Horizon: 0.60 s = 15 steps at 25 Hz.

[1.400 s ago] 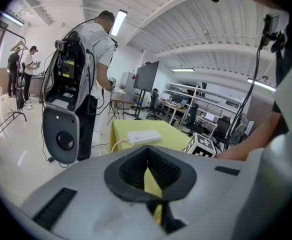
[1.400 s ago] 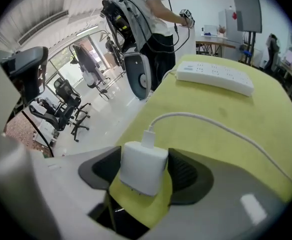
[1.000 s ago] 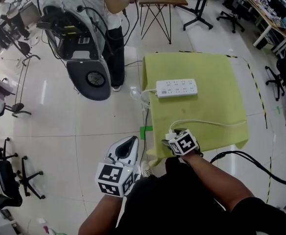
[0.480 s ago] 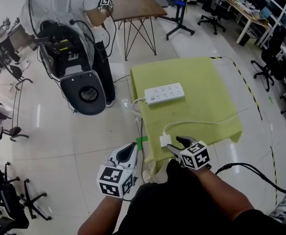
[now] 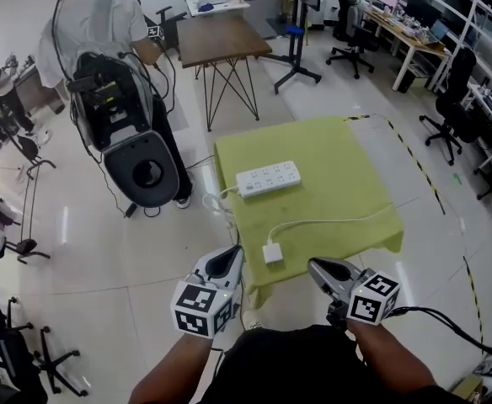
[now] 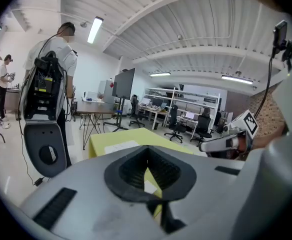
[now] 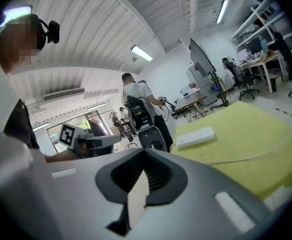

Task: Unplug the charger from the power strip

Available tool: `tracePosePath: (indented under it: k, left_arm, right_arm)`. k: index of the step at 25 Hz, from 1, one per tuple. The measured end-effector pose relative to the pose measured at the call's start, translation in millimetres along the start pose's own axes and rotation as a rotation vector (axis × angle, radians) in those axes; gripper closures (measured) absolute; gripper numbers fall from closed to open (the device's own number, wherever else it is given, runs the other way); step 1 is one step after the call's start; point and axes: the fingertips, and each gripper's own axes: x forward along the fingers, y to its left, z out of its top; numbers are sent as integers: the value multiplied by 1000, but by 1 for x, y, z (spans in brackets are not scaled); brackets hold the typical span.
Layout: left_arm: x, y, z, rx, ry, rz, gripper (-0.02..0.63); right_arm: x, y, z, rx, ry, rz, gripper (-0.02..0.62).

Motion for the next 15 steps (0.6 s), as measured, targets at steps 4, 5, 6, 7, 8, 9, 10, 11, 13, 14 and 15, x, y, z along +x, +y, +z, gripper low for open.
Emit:
tracePosePath:
  k: [4, 5, 6, 7, 8, 9, 10, 11, 13, 14, 15]
  left_arm:
    - [-15, -1, 10, -19, -37, 72, 600]
    - [-18, -3, 11, -27, -49, 91, 600]
    - [-22, -7, 12, -33, -59, 111, 600]
    - [-24, -11, 10, -40, -66, 129, 600]
    - [-27, -18, 7, -46, -71, 145, 600]
    - [-29, -28, 3, -53, -76, 157, 600]
    - [-32, -39, -3, -59, -79, 164, 600]
    - [-34, -52, -8, -64, -83, 169, 600]
    - [-40, -82, -17, -62, -85, 168, 600]
    - [-43, -97, -22, -54, -81, 166, 600]
    - [-47, -111, -27, -43, -74, 165, 600]
  right_arm:
    - [-25, 48, 11, -110, 19, 103, 594]
    - [-34, 59, 12, -166, 29, 113, 594]
    - [-44, 67, 11, -226, 38, 115, 594]
    - [-56, 73, 7, -277, 45, 113, 594]
    - [-68, 76, 2, -311, 49, 109, 594]
    - [-82, 77, -4, -327, 52, 104, 594]
    - [-96, 76, -11, -329, 55, 97, 594]
    - [-111, 75, -19, -325, 58, 88, 594]
    - [-140, 70, -34, -307, 64, 71, 594]
    - [-154, 68, -42, -295, 67, 66, 594]
    - [-167, 68, -50, -284, 69, 63, 594]
